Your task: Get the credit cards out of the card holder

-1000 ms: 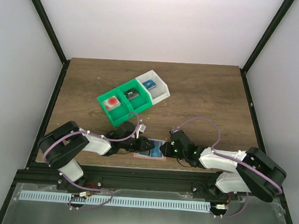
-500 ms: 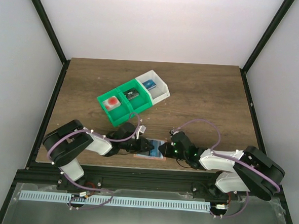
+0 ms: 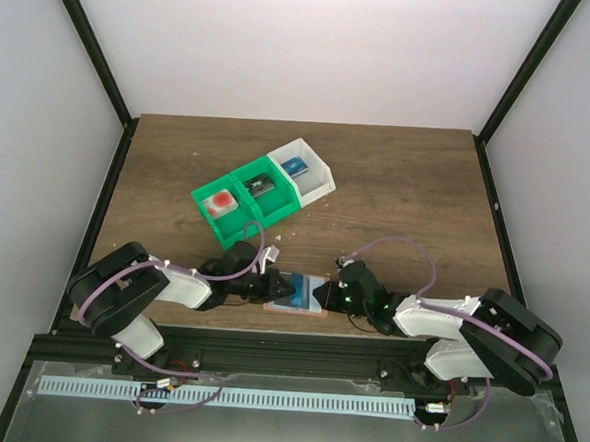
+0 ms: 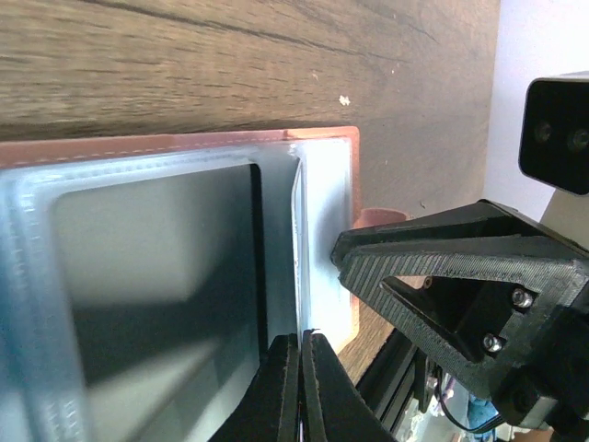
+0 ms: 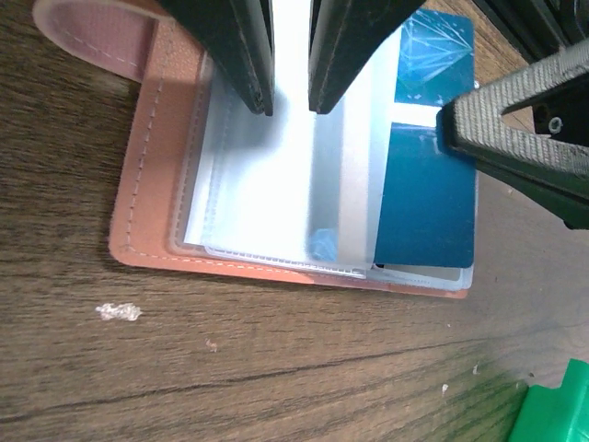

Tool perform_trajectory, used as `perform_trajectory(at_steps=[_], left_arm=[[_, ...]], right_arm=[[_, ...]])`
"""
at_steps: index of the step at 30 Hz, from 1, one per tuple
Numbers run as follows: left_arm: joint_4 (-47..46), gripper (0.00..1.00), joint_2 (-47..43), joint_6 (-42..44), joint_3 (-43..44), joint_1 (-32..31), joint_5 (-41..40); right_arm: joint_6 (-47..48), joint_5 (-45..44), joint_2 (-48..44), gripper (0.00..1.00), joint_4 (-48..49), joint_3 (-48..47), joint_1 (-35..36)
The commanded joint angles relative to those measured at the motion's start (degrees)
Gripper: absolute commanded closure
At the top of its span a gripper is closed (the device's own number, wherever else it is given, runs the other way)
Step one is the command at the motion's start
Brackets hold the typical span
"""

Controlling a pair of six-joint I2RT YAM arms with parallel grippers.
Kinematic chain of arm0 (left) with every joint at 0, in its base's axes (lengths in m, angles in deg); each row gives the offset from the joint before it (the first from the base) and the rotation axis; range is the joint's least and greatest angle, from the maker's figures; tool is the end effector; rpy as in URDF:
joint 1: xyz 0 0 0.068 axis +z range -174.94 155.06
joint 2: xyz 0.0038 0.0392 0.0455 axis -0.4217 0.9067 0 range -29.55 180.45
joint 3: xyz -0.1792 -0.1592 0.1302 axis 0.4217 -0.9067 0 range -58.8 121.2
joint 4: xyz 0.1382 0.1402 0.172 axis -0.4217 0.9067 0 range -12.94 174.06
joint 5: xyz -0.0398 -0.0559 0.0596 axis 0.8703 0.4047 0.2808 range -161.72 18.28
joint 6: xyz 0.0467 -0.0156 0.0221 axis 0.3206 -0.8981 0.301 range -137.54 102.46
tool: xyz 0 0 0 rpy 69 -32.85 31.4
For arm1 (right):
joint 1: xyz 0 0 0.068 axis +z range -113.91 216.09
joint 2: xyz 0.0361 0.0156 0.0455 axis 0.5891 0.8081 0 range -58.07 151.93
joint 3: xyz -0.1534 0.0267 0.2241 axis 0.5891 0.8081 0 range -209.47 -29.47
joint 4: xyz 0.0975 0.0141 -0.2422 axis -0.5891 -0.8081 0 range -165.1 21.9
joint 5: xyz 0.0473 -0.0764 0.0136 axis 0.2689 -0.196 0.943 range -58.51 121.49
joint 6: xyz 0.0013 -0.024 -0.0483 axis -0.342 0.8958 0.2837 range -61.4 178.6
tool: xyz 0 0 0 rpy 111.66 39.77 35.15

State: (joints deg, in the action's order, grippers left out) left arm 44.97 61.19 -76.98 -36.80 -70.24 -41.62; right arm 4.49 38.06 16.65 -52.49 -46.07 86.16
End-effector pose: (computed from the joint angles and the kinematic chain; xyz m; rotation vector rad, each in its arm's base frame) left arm 0.1647 -0.1917 0.1083 0.0282 2.6030 -1.4496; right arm 0.1325 0.1647 0.1180 0.0256 2.5474 0.9737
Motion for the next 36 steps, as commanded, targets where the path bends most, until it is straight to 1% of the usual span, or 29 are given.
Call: perform_trajectory(at_steps=[1, 6, 10, 13, 16, 17, 21, 24, 26, 29, 32, 34, 36], left_arm=[[3.16, 1.00, -2.94, 1.89, -0.97, 1.56, 0.31], [6.68, 1.00, -6.51, 1.90, -1.31, 3.50, -1.46], [13.54, 1.00, -11.76, 4.99, 0.94, 5.08, -1.68], [23.04, 1.00, -16.07, 9.84, 5.69, 5.24, -6.67], [28.92, 1.00, -18.63, 14.64, 9.74, 5.24, -12.76], [29.24, 1.00, -19.32, 15.64, 10.06, 5.22, -14.40], [23.87, 1.00, -23.69, 25.10, 8.68, 4.19, -18.44], [22.81, 1.00, -26.70, 34.97, 10.33, 1.26, -24.25], [21.67, 1.00, -27.38, 41.76, 11.64, -0.79, -25.94], [22.20, 1.00, -26.48, 51.99, 14.40, -3.70, -26.98], [23.55, 1.00, -25.45, 61.18, 15.92, -8.34, -33.50], [23.73, 1.00, -24.60, 64.39, 16.29, -10.60, -37.51], [23.90, 1.00, -23.62, 65.28, 16.42, -11.82, -38.69]], right_arm=[[-0.62, -0.89, 1.01, 0.87, -2.50, 2.04, -0.26], [-0.26, -0.86, 0.05, 0.87, -2.89, 2.27, -0.65], [1.13, -1.15, -1.81, 0.86, -4.61, 1.49, -0.68], [2.60, -1.43, -4.45, 0.84, -6.96, 0.35, -0.67], [3.45, -1.09, -8.63, 0.80, -11.34, -2.22, -0.67], [3.71, -1.02, -10.17, 0.79, -13.02, -3.51, -0.67], [3.99, -1.87, -15.50, 0.74, -20.89, -10.02, -0.65], [2.12, -3.05, -17.69, 0.71, -26.72, -15.28, -0.67], [0.26, -3.41, -18.33, 0.70, -29.57, -18.66, -0.67], [-3.69, -3.48, -18.80, 0.69, -31.45, -22.17, -0.67], [-7.95, -2.80, -19.42, 0.69, -32.32, -24.84, -0.67], [-9.46, -2.70, -20.54, 0.68, -32.00, -25.80, -0.67], [-10.46, -3.71, -22.32, 0.68, -30.08, -25.34, -0.64]])
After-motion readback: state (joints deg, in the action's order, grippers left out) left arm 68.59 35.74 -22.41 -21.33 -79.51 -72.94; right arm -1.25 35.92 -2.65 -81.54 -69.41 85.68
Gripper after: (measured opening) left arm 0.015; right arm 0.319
